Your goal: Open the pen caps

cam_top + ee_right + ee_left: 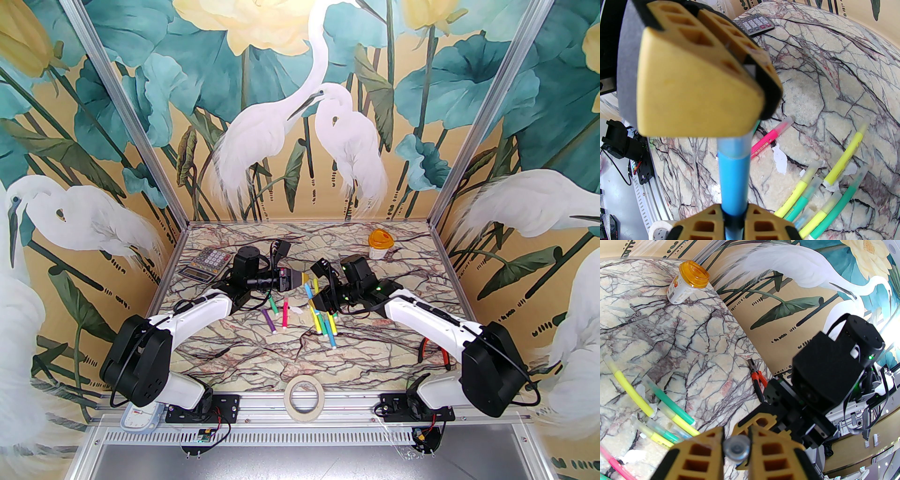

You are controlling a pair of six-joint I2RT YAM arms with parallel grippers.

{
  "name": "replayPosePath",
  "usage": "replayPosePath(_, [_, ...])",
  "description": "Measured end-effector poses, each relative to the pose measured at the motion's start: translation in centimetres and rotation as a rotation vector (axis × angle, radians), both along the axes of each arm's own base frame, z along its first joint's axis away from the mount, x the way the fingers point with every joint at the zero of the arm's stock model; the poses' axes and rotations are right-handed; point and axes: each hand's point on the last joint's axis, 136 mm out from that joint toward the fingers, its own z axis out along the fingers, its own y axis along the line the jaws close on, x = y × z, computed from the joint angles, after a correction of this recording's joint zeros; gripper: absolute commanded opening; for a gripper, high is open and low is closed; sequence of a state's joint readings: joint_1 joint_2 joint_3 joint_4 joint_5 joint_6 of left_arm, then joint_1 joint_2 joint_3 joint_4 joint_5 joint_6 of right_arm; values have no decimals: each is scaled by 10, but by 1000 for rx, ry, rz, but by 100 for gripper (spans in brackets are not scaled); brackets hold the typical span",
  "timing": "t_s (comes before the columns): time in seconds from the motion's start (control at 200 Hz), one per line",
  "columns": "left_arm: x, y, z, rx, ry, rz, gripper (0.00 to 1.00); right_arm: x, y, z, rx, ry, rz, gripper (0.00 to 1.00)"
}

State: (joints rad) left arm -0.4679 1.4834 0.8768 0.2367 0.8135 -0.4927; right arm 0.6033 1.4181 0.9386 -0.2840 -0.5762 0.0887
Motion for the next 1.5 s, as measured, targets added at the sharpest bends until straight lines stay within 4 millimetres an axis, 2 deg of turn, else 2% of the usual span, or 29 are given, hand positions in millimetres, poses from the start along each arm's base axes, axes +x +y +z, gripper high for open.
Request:
replayPosePath(0.12, [-1, -1, 0, -5, 16, 2, 1, 2, 2, 0, 11, -15, -4, 37])
replayPosePath(0.255, [-2, -2, 2, -13, 23, -1, 0, 6, 4, 5, 33, -34, -9, 38])
replayPosePath(0.465, [-2, -2, 5, -19, 23, 0, 0, 10, 8, 11, 56, -59, -13, 30])
replayPosePath(0.66, [-2, -2, 7, -21, 17, 0, 0, 10, 11, 9, 60, -55, -3, 23])
replayPosePath(1.12, [-3, 4, 11, 15, -7, 47, 0, 8, 11, 11, 67, -71, 7, 0])
replayPosePath(1.5, [-10, -1, 17, 36, 34, 53, 0, -1, 0, 17, 106, -151, -9, 0])
